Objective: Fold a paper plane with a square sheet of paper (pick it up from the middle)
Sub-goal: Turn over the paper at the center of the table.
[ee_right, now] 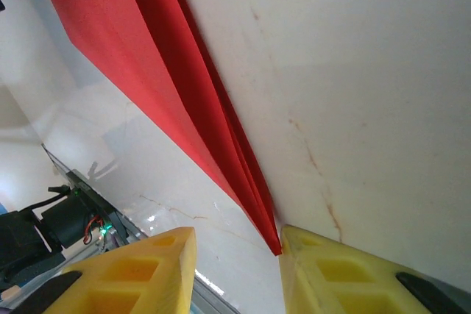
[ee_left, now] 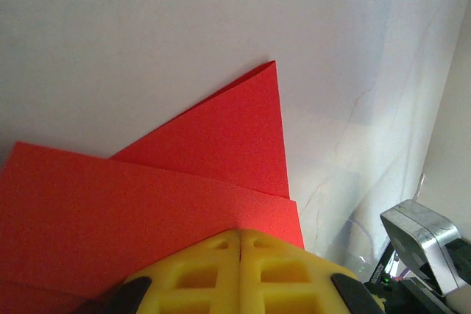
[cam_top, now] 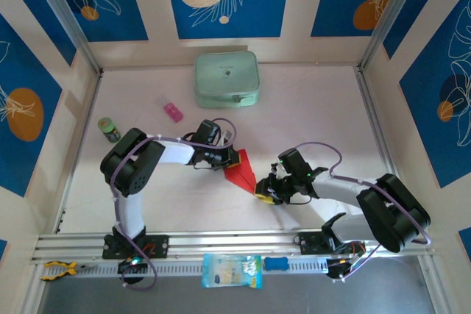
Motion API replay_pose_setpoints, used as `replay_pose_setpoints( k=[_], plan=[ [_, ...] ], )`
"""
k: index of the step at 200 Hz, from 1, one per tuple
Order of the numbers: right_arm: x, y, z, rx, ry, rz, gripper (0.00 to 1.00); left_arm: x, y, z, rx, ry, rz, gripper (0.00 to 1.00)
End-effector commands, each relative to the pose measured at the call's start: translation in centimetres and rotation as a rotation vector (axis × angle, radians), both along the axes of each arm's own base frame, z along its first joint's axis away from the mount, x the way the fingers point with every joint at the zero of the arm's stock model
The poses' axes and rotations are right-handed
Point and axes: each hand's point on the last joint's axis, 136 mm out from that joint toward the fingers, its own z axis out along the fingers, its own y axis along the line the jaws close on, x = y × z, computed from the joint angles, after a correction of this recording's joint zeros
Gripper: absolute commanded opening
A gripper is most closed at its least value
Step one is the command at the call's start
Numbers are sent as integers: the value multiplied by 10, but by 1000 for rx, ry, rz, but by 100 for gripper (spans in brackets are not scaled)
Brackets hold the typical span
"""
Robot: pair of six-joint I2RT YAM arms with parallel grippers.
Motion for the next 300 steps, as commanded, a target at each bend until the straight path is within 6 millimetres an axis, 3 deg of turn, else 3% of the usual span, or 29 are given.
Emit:
replay_pose_setpoints(
  k=[1, 108, 219, 260, 278, 300],
  plan=[
    [6, 7, 3, 35, -16, 5, 36, -9, 23, -27, 103, 87, 48, 3],
    [34, 10, 24, 132, -136, -14, 35, -8, 22, -27, 102, 85, 49, 3],
    [38, 9, 17, 154, -122, -7, 19, -3, 14, -18, 46, 86, 57, 4],
    [38, 7, 24, 170, -150, 0, 8, 2, 10, 10, 4, 39, 56, 15],
    [41, 5, 32, 154, -196, 6, 7, 5, 11, 30, -10, -2, 66, 30],
    [43, 1, 46, 88, -289, 47, 6, 8, 15, 55, -12, -62, 80, 40]
  ],
)
